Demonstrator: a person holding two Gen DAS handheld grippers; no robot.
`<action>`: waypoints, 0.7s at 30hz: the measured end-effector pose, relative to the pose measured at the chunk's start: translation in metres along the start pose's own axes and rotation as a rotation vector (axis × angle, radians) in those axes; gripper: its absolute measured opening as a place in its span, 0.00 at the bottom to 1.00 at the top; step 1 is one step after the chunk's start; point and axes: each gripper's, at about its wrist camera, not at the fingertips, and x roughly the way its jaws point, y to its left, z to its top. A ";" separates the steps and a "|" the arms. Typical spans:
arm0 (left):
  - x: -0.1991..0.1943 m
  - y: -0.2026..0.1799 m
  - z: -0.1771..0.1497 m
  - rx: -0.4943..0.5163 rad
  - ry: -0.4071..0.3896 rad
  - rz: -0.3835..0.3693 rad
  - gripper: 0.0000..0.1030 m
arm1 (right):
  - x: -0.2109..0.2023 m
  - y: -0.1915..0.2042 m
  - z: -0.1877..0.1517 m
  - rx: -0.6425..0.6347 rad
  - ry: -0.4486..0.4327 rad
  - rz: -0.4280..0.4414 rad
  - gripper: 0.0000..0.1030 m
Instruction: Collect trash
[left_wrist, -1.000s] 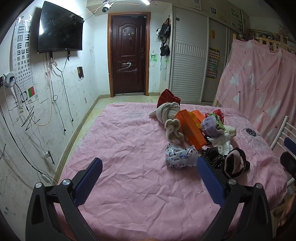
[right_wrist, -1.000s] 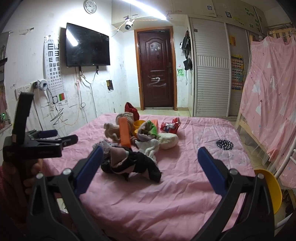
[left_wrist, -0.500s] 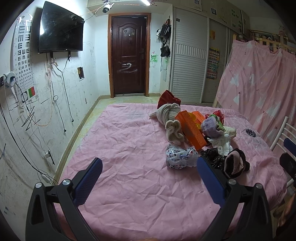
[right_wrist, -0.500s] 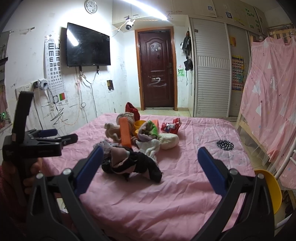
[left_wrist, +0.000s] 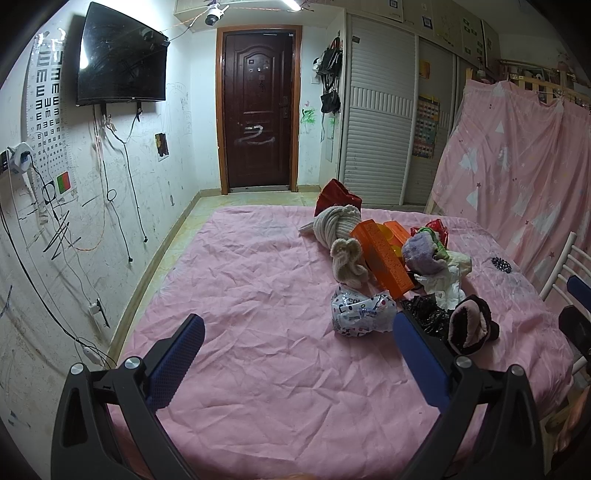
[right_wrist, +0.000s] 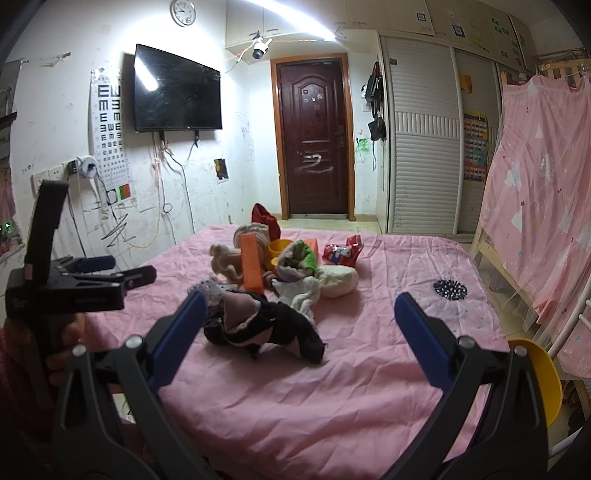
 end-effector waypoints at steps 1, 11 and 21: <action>0.000 0.000 0.000 0.000 0.000 0.000 0.92 | 0.000 0.000 0.000 0.000 0.001 0.001 0.96; -0.001 0.002 0.001 -0.004 0.002 0.001 0.92 | 0.000 0.001 0.000 -0.006 0.002 0.001 0.96; 0.005 0.002 0.000 -0.008 0.011 0.007 0.92 | -0.001 0.001 0.000 -0.012 0.007 0.004 0.96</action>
